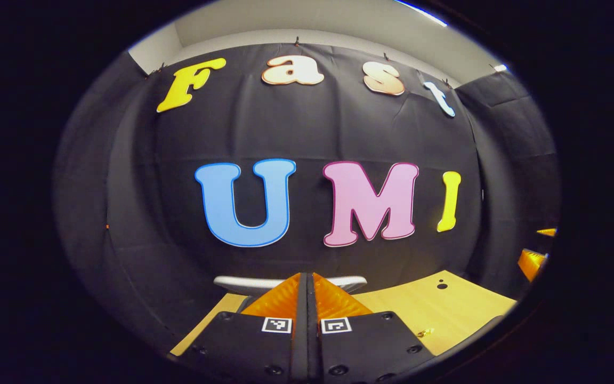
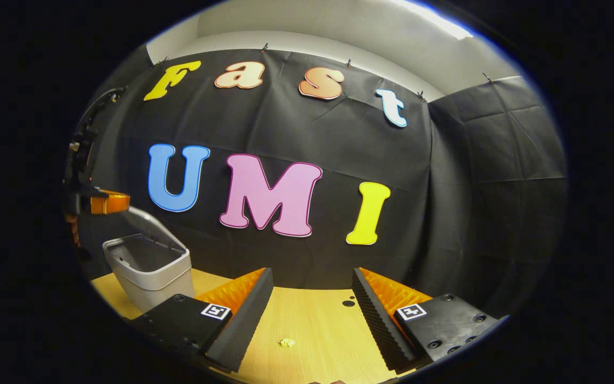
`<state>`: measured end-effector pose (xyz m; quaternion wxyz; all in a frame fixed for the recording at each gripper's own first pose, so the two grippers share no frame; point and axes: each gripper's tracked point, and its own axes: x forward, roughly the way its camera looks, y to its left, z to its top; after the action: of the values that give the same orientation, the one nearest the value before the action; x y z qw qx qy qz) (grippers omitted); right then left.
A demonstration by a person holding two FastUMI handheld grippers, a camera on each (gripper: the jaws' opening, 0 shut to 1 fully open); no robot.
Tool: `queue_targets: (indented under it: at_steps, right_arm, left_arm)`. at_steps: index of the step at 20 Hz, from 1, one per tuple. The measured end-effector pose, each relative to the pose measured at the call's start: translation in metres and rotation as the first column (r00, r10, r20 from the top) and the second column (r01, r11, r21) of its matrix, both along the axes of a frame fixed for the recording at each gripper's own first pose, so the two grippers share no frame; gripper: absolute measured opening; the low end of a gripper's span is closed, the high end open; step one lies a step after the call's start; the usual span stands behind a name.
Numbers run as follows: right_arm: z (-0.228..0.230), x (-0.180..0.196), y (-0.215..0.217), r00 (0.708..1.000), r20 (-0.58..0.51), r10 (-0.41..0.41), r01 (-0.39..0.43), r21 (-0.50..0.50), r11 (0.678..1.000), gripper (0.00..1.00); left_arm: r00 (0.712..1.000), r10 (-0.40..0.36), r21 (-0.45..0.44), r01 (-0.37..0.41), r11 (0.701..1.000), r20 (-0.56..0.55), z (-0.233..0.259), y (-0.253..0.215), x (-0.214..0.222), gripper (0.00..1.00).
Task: Press the lid of the desktop garbage bin to open it, pick up the crumpled paper on the desktop and throw it into the bin, then pick up the pop can on the desktop and drop it into the bin, and finally close the garbage bin lid.
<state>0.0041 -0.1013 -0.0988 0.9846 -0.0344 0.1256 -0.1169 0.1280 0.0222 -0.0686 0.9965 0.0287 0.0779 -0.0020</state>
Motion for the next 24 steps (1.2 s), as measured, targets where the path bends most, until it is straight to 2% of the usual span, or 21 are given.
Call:
queue_targets:
  at_steps: [4,7,8,9,11,12,14,15,20,24]
  right_arm:
    - [0.003,-0.003,0.004,1.000,0.002,0.003,-0.003,0.001,1.000,0.96]
    - [0.004,-0.005,0.012,1.000,0.002,0.013,-0.013,0.006,1.000,0.96]
    - [0.003,-0.005,0.014,1.000,-0.002,0.017,-0.017,0.009,1.000,0.96]
    - [0.002,-0.006,0.016,1.000,-0.005,0.021,-0.021,0.011,1.000,0.96]
    - [-0.001,-0.007,0.021,1.000,-0.012,0.028,-0.028,0.012,1.000,0.96]
    - [-0.002,-0.007,0.021,0.999,-0.014,0.031,-0.031,0.014,0.999,0.96]
    - [-0.005,-0.005,0.024,0.999,-0.021,0.038,-0.038,0.020,0.999,0.96]
    - [-0.009,-0.004,0.025,0.999,-0.028,0.043,-0.042,0.023,0.999,0.96]
    - [-0.055,0.012,0.026,0.985,-0.151,0.079,-0.076,0.022,0.997,0.96]
    - [-0.127,0.026,0.026,0.935,-0.326,0.136,-0.118,0.074,0.990,0.97]
  left_arm:
    - [0.999,-0.015,-0.004,0.015,1.000,0.044,0.025,-0.016,-0.028,0.06]
    - [0.998,-0.053,-0.016,0.054,0.998,0.045,0.028,-0.039,-0.053,0.08]
    - [0.997,-0.067,-0.022,0.068,0.997,0.039,0.026,-0.046,-0.059,0.18]
    - [0.996,-0.077,-0.030,0.078,0.996,0.040,0.027,-0.051,-0.066,0.23]
    - [0.994,-0.095,-0.044,0.097,0.994,0.054,0.030,-0.061,-0.074,0.25]
    - [0.993,-0.108,-0.049,0.111,0.993,0.054,0.029,-0.065,-0.080,0.32]
    - [0.990,-0.130,-0.050,0.132,0.990,0.049,0.025,-0.073,-0.087,0.87]
    - [0.990,-0.132,-0.046,0.134,0.990,0.047,0.025,-0.074,-0.087,0.99]
    - [0.990,-0.135,-0.053,0.136,0.989,0.032,0.020,-0.080,-0.093,0.97]
    - [0.990,-0.142,-0.079,0.141,0.987,-0.015,0.004,-0.082,-0.099,0.97]
